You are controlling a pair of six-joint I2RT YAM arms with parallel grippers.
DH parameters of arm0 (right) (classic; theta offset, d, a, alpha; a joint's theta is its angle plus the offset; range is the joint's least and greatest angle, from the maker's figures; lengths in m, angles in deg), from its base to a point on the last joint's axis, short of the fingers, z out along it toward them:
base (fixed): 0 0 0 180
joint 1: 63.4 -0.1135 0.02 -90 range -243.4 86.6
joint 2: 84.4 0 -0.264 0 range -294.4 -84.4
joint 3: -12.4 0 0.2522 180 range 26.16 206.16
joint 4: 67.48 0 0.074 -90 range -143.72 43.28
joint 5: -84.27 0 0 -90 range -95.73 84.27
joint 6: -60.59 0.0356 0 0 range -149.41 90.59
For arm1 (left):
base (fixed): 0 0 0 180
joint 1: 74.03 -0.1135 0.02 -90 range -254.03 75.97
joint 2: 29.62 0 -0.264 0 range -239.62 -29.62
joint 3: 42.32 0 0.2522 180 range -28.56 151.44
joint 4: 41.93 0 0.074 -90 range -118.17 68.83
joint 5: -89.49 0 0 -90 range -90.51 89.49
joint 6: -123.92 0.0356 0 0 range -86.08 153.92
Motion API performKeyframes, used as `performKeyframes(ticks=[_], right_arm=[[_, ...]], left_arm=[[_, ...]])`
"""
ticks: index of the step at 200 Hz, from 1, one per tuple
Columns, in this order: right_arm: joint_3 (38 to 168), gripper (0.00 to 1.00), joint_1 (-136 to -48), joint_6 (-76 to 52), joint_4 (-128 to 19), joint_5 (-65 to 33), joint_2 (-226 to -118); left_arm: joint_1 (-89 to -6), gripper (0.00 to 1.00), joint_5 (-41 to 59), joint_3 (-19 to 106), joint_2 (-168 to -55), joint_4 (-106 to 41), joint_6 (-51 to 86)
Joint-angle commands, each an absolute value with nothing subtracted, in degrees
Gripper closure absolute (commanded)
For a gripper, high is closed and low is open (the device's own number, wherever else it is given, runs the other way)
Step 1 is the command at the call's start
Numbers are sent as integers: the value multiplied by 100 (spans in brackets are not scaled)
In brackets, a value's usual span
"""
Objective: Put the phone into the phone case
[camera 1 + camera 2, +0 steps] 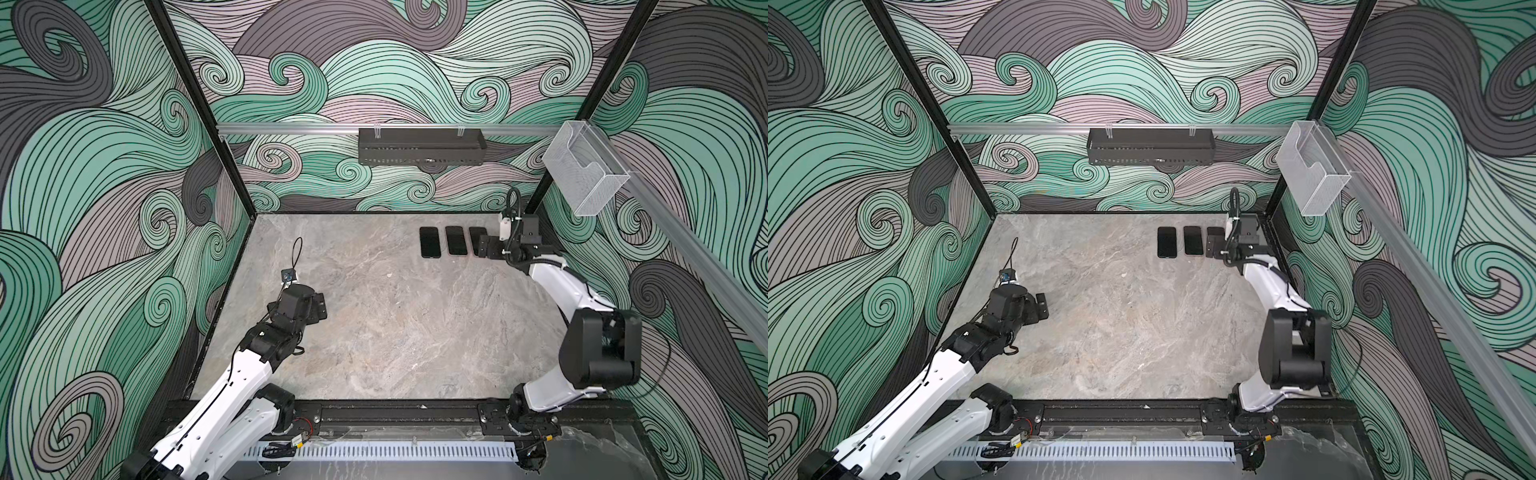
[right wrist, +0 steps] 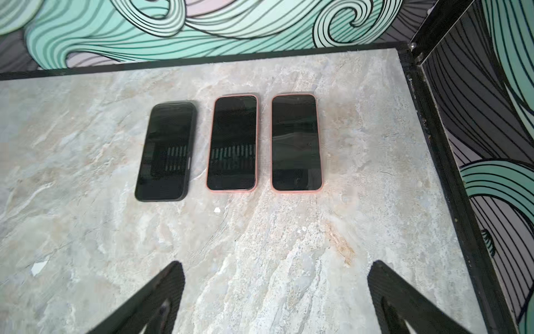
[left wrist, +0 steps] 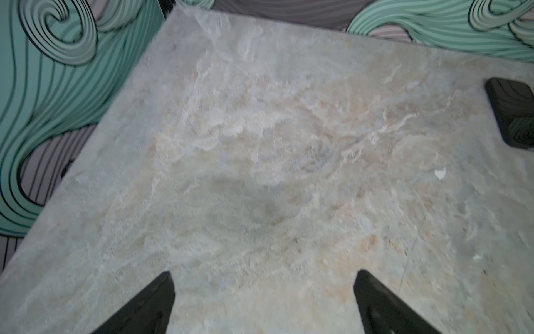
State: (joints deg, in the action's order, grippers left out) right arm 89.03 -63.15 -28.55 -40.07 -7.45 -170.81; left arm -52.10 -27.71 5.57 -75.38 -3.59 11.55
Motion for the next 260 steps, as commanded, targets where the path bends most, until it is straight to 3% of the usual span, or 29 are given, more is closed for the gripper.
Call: performKeyframes(ticks=[1,47,90,183,216,230,260], right_arm=[[7969,1,-6297,-2849,-5146,-994,-16394],[6343,1,-6296,-2862,-6502,-940,-15926],[5756,1,-6287,-2942,-7402,-560,-16232],[5239,1,-6287,-2944,-9173,-550,-16659],[4833,1,-6320,-3044,-10661,-593,-17384],[4965,1,-6327,-3034,-10028,-529,-17188],[4993,1,-6327,-3029,-10060,-532,-17254]], left_arm=[[-5437,1,-3361,166,-7648,-1773,1938],[-6310,1,-3290,-751,-8285,-4070,2699],[-6882,1,-2768,-1043,-9426,-5619,2904],[-7298,1,-1686,-392,-11753,-7215,3286],[-7362,2,-1623,-290,-11725,-6943,3169],[-7505,1,-1505,-172,-11725,-6701,2991],[-7597,2,-1369,-124,-11751,-6614,2926]])
